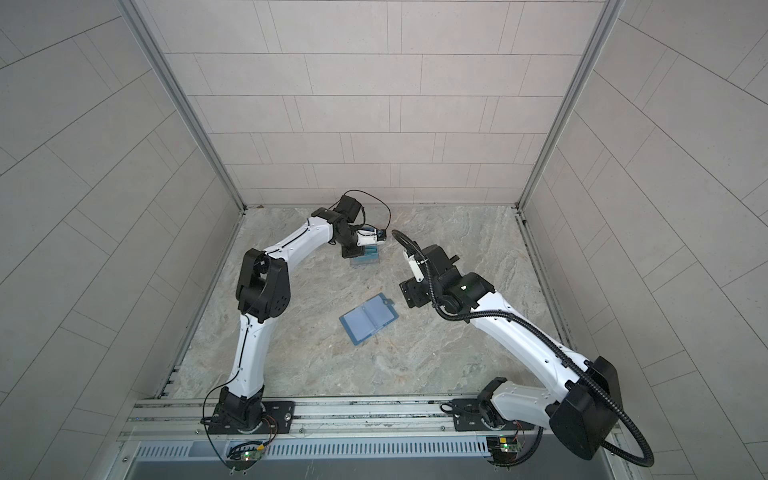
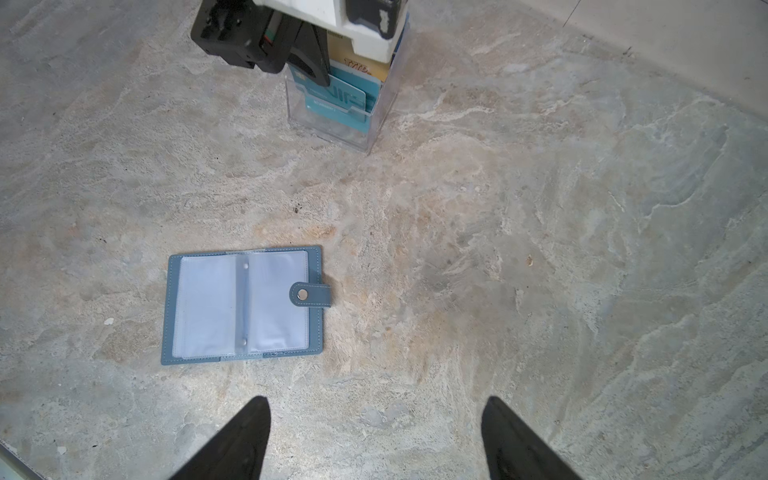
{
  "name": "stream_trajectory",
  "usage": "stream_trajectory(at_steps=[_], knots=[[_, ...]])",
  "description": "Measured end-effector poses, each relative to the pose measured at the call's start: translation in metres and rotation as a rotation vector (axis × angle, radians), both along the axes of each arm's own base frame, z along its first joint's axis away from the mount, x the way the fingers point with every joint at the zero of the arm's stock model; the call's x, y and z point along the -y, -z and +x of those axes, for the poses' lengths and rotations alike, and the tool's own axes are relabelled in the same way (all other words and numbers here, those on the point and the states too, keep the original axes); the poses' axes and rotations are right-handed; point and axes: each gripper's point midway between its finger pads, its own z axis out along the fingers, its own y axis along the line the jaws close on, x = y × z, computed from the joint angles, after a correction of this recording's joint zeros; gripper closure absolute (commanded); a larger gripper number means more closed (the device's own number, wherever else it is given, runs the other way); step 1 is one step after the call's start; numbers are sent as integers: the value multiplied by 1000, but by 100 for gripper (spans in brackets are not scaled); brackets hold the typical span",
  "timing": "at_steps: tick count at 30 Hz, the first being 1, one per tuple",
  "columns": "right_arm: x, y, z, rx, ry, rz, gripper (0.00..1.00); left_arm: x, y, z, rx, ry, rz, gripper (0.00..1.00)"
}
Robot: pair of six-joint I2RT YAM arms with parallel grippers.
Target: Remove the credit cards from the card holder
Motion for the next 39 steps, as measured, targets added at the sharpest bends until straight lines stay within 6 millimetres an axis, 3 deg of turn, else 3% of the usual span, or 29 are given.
stream_trajectory(at_steps=[14,25,28,32,36,39], knots=[[1,0,0,2,4,-3,17,1,-1,5,14,-19,-12,82],[2,0,2,10,13,-9,17,-10,-12,20,37,-124,-64,60],[6,2,4,19,34,-24,16,-21,-28,24,52,-187,-95,57],[17,4,11,33,82,-53,14,-41,-71,24,98,-324,-220,45],[33,4,22,63,154,-66,5,-79,-112,5,159,-515,-392,32],[47,5,32,81,216,-90,3,-110,-127,-17,214,-646,-487,26]])
